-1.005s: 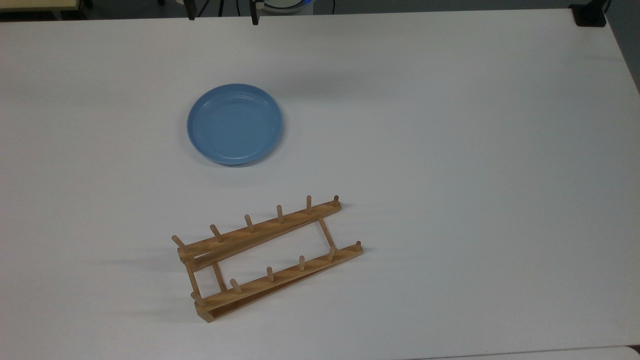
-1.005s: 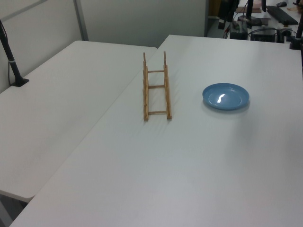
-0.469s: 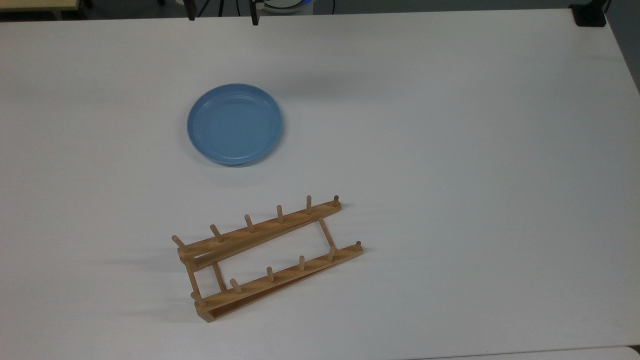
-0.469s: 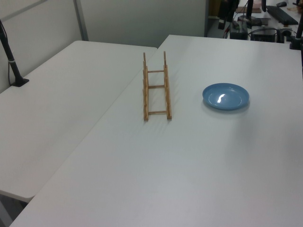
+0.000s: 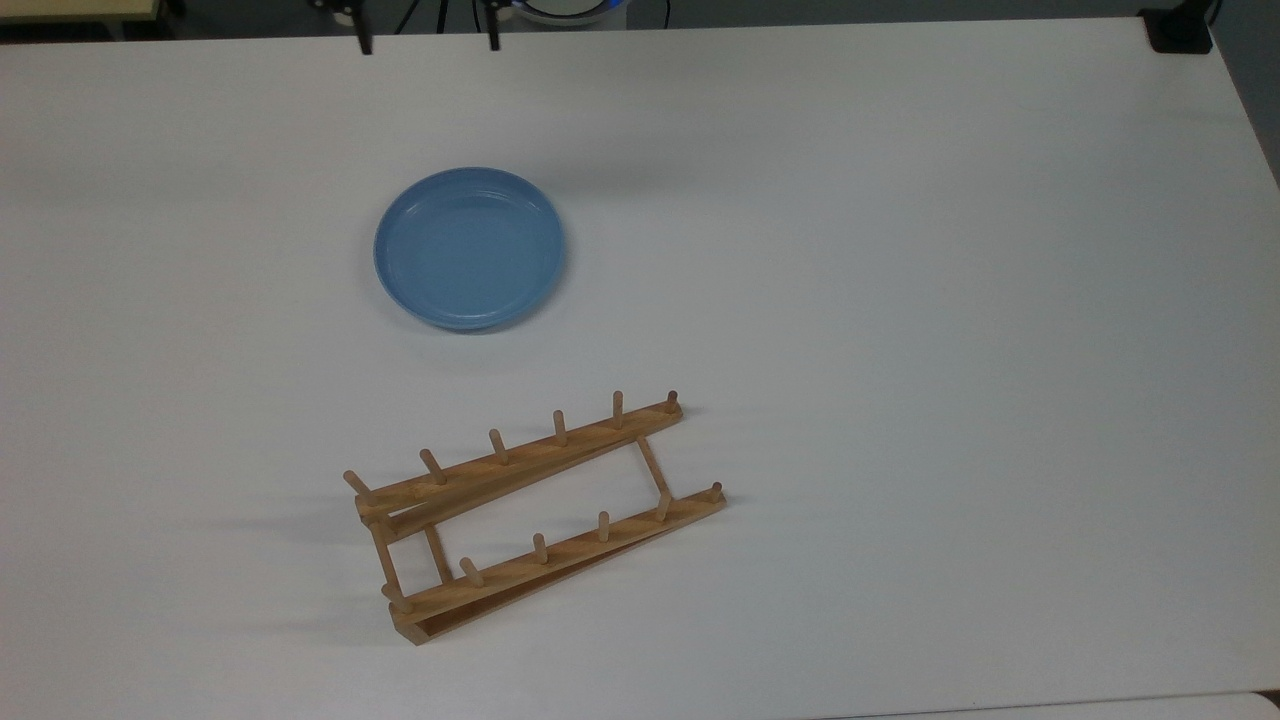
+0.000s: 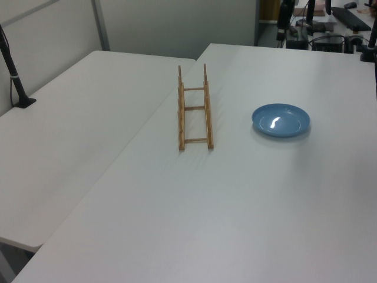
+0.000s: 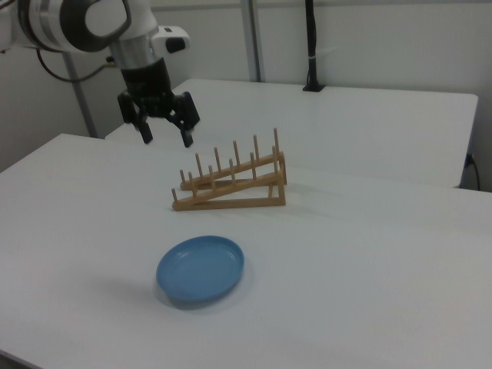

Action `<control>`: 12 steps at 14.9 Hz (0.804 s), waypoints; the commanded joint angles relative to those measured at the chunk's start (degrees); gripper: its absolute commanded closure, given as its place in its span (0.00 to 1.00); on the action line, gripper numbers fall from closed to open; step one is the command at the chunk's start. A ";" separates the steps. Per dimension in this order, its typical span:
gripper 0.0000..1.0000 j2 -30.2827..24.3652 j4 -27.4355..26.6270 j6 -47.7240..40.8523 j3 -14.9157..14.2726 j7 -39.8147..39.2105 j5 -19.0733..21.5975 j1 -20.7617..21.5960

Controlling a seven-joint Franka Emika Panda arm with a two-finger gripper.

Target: Place plate in plate rack

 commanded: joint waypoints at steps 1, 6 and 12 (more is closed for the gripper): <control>0.00 -0.50 -2.15 -2.93 -0.92 -8.35 -4.91 -0.74; 0.00 3.97 -3.21 -0.57 -1.27 -10.01 -8.16 -3.46; 0.00 7.85 -10.65 12.32 -1.36 -8.72 -7.55 -5.58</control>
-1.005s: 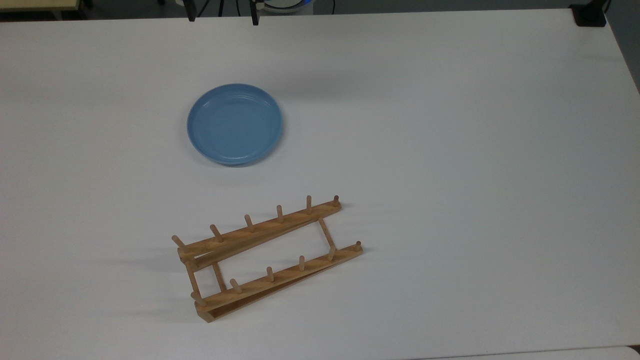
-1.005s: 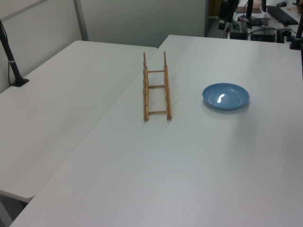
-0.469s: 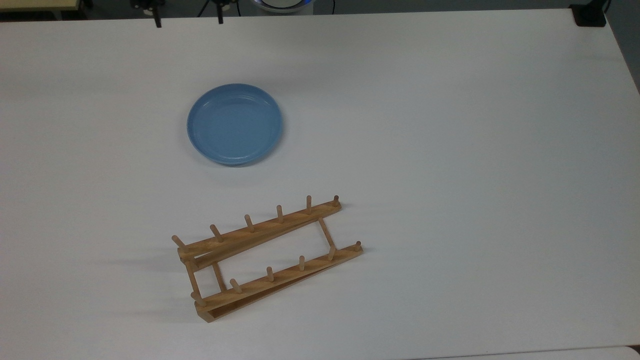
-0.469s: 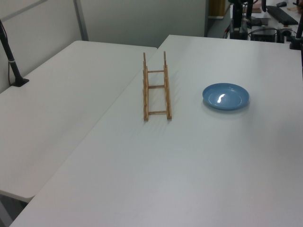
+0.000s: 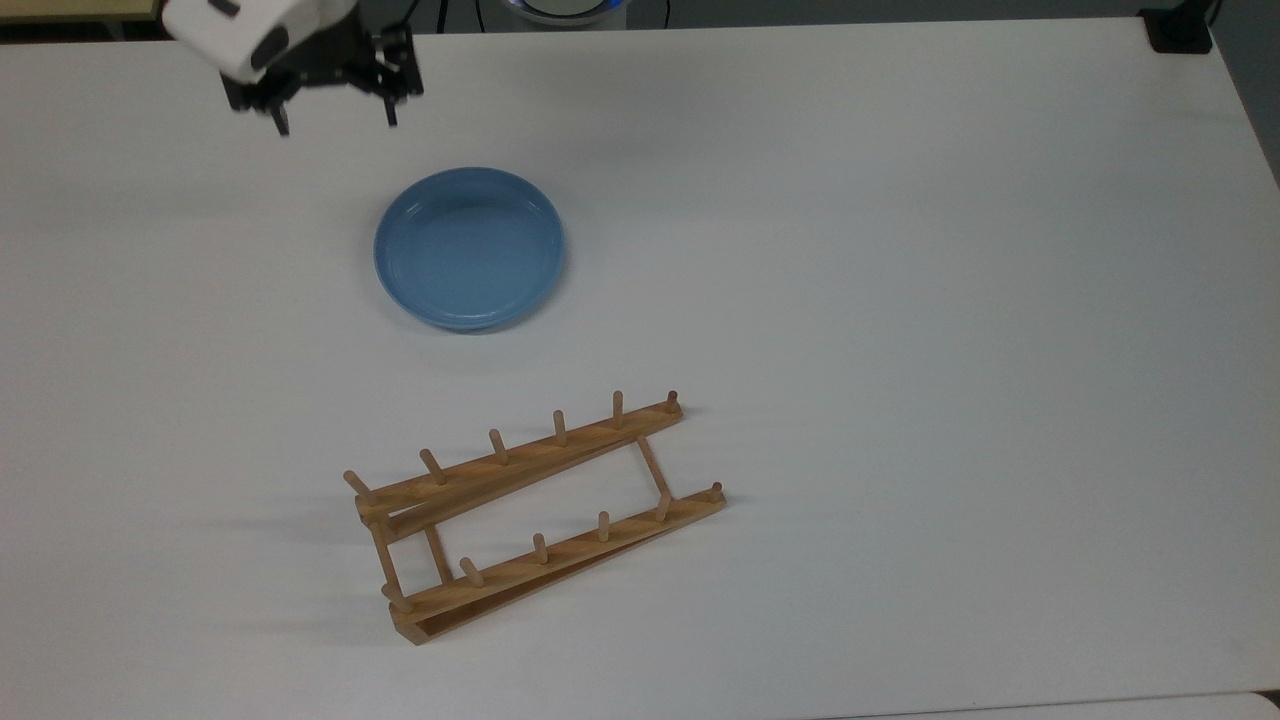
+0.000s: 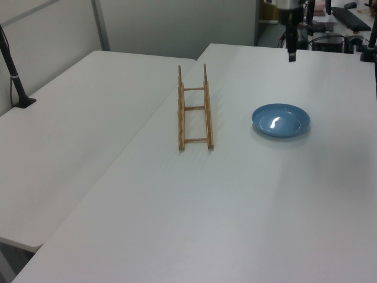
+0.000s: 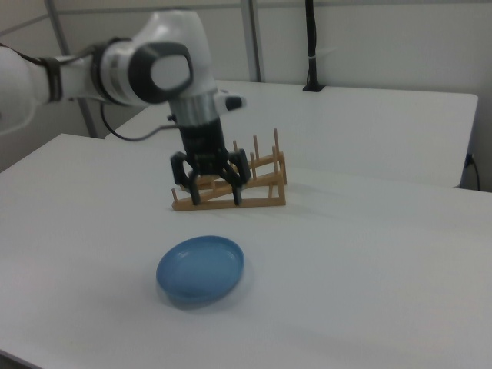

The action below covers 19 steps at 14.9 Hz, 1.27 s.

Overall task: Place plate in plate rack
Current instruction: 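Move the open gripper down toward the rim of the light blue plate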

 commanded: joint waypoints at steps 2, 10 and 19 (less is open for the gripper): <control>0.00 -0.18 -11.93 16.65 -0.29 6.14 -0.32 -0.04; 0.06 8.25 -14.50 29.25 -0.29 13.09 -0.32 -0.31; 0.56 11.95 -14.15 32.78 -0.29 18.99 -0.32 -1.01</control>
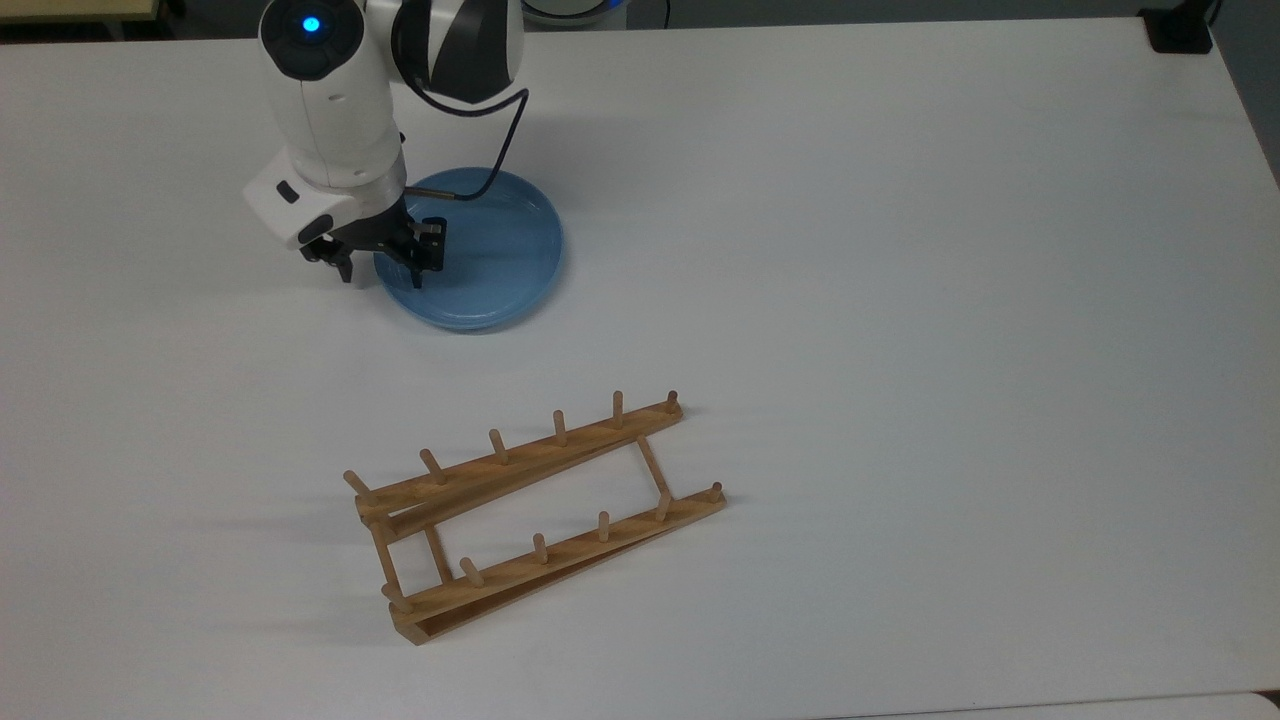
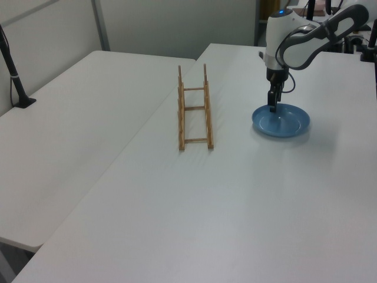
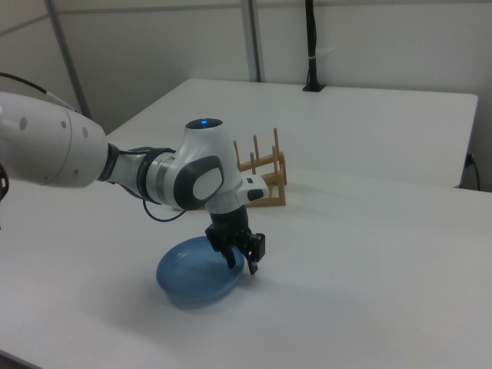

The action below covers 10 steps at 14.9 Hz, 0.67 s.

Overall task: Place plate in plate rack
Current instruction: 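Close the gripper on the plate rim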

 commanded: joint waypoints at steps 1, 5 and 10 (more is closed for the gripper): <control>0.58 0.42 -0.08 1.93 -0.24 3.09 -0.33 0.13; 0.92 0.16 0.62 1.75 -0.24 3.09 -0.24 -0.22; 0.99 -3.34 1.85 1.14 -0.15 2.65 -0.24 -0.13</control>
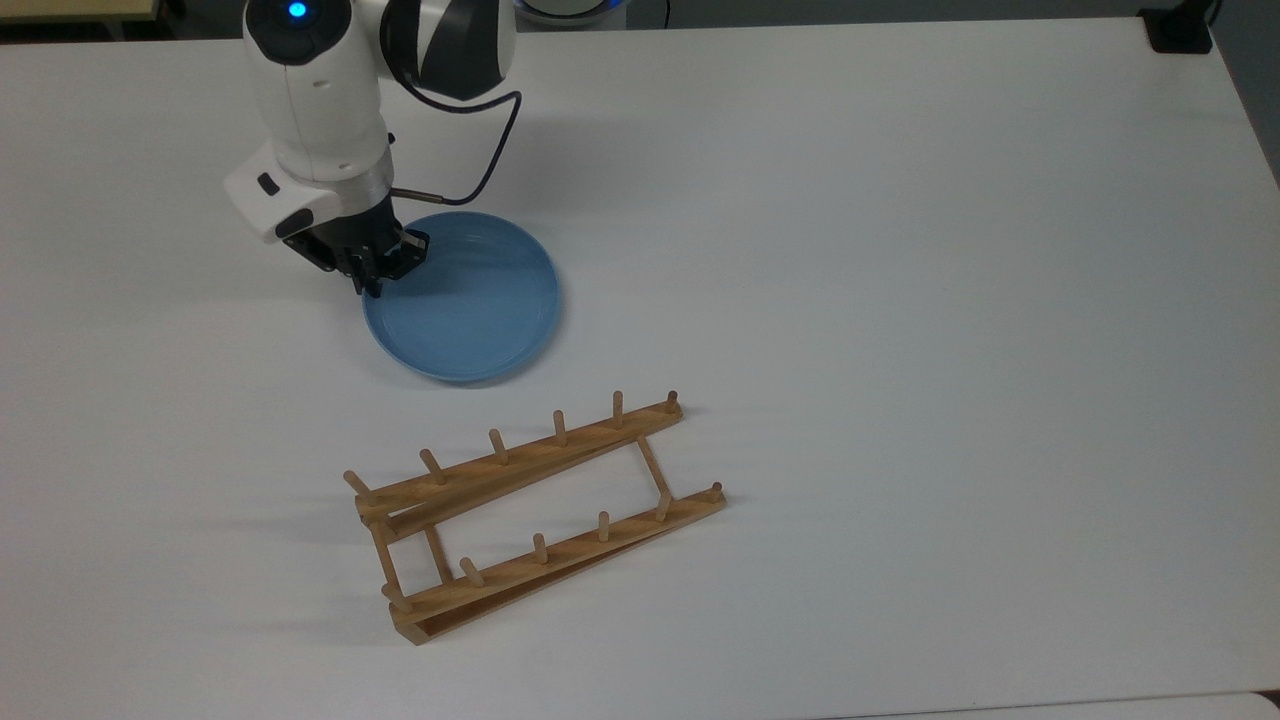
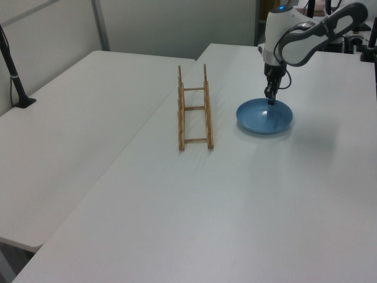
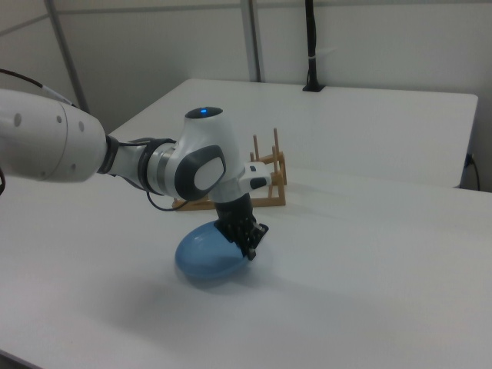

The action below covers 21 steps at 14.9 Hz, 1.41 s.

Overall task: Place plate in plate rack
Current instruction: 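Close the gripper on the plate rim, then lift the plate by its rim, tilting it upright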

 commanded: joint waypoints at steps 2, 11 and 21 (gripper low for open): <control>1.00 -5.32 0.10 0.39 -0.07 0.41 -0.25 0.20; 1.00 -16.05 9.40 -6.47 0.72 1.81 -0.34 4.58; 1.00 -14.31 11.62 -5.85 14.41 41.50 -40.55 10.75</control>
